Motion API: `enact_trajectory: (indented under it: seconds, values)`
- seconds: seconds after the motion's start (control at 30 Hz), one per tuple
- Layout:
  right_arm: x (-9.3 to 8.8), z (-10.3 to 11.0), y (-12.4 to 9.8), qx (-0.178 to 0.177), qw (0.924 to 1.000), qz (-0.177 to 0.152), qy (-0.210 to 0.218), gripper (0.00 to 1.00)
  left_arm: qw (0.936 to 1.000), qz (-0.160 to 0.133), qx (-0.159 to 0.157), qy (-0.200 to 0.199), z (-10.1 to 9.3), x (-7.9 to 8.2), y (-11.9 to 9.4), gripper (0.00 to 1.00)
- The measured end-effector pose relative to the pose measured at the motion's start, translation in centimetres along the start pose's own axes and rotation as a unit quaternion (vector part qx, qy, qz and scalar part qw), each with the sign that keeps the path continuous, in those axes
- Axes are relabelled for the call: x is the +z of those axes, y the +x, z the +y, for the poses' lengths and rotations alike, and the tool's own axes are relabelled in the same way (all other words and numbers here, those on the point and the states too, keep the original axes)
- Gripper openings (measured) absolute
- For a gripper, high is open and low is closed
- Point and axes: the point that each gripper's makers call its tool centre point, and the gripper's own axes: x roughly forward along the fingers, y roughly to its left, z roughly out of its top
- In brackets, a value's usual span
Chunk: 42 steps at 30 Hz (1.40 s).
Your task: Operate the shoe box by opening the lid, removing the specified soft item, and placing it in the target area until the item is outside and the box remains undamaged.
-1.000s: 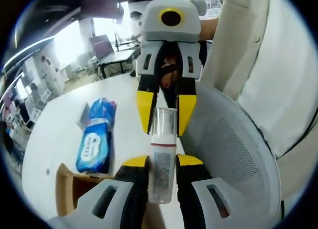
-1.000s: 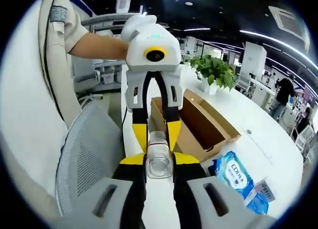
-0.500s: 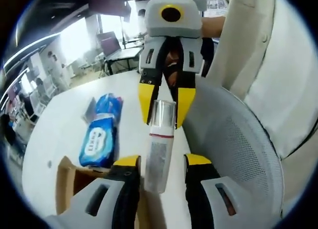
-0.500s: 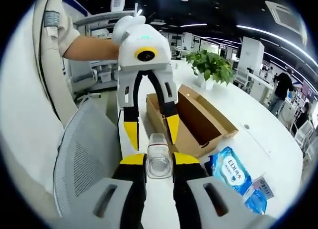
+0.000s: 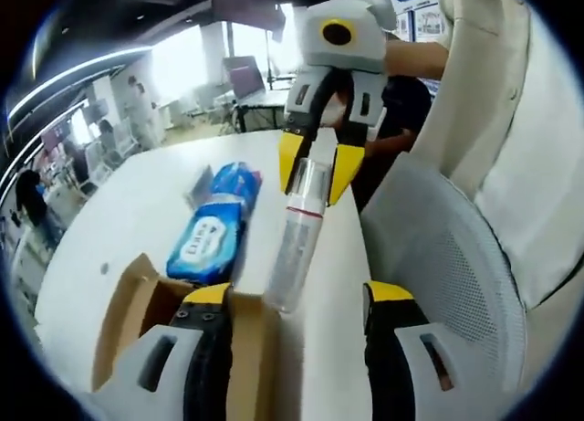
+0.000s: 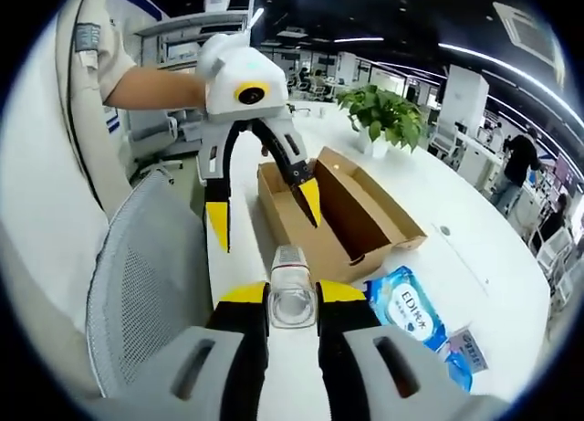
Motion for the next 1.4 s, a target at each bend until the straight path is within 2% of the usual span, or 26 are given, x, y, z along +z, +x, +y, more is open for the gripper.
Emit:
enact_trajectory:
  seconds: [0.43, 0.77, 0.93, 1.1, 1.4]
  values:
    - [-0.7, -4.1, -1.0, 0.0, 0.9981, 0.041, -0.046, 0.16, 0.9951, -0.039, 0.062, -0.067, 1.4, -0.1, -1.9, 0.79]
    - [-0.8, -8.5, -1.5, -0.003, 0.9945, 0.072, -0.075, 0.16, 0.9896, -0.044, 0.104, -0.089, 1.9, -0.8, -3.1, 0.92]
    - [-1.1, -10.7, -1.7, -0.006, 0.9921, 0.091, -0.086, 0.17, 0.9869, -0.041, 0.117, -0.103, 1.9, -1.7, -3.9, 0.98]
    - [-1.7, -13.2, -1.6, -0.004, 0.988, 0.117, -0.101, 0.17, 0.9841, -0.041, 0.133, -0.111, 2.0, -2.1, -4.8, 1.0]
    - [-2.8, -16.1, -0.6, 0.012, 0.9807, 0.161, -0.111, 0.17, 0.9791, -0.04, 0.159, -0.12, 1.9, -2.6, -6.2, 1.0]
